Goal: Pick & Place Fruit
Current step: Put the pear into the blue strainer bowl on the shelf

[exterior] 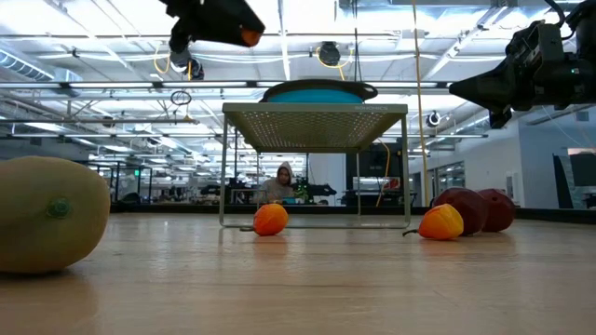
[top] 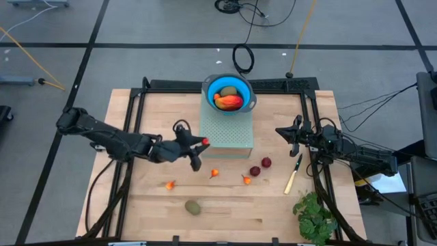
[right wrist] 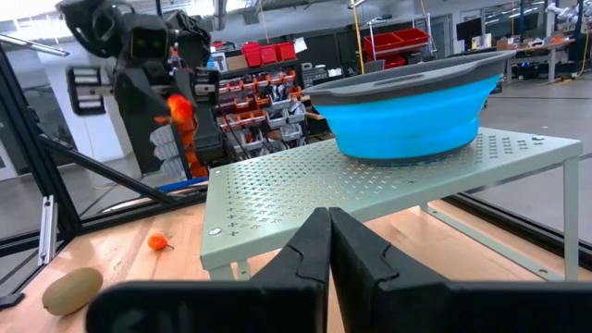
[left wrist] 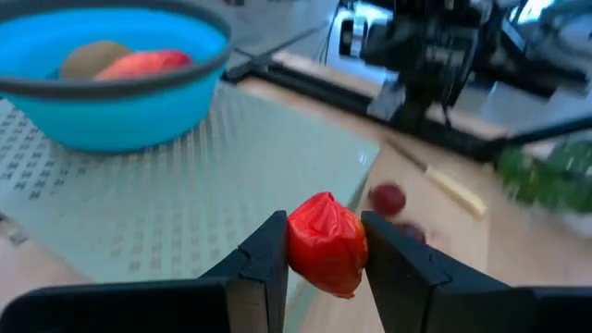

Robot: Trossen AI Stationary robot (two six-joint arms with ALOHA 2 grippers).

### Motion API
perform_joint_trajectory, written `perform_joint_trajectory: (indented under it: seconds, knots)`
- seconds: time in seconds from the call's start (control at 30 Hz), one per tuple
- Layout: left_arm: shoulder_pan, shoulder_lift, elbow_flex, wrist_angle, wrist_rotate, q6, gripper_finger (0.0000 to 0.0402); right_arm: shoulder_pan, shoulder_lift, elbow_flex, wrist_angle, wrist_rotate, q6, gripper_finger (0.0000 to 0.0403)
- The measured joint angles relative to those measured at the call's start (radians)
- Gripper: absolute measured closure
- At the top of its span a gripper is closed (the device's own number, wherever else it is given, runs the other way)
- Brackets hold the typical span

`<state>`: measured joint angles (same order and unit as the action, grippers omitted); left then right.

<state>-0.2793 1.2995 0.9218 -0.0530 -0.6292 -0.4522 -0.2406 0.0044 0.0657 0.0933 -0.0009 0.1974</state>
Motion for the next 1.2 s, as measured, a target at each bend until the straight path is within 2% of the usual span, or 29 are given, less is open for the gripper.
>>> perform_joint_trajectory:
  seconds: [0.23,0.43,0.63,0.77,0.93,1.07,1.2]
  knots:
    - [0.064,0.0,0.0,0.164,0.027,0.003,0.0284,0.0,0.0,0.0,0.0,0.0,0.0,0.0403]
    - [0.14,0.0,0.0,0.288,0.113,-0.024,0.0284,0.0,0.0,0.0,0.0,0.0,0.0,0.0403]
    - [0.236,0.0,0.037,0.302,0.251,-0.053,0.0284,0.0,0.0,0.0,0.0,0.0,0.0,0.0403]
    - [0.298,0.0,0.104,0.221,0.322,-0.051,0.0284,0.0,0.0,0.0,0.0,0.0,0.0,0.0403]
    - [0.372,0.002,0.225,0.032,0.365,-0.028,0.0284,0.0,0.0,0.0,0.0,0.0,0.0,0.0403]
    - [0.423,0.008,0.308,-0.112,0.37,0.009,0.0284,0.0,0.0,0.0,0.0,0.0,0.0,0.0403]
    - [0.468,0.007,0.353,-0.166,0.37,0.057,0.0284,0.0,0.0,0.0,0.0,0.0,0.0,0.0403]
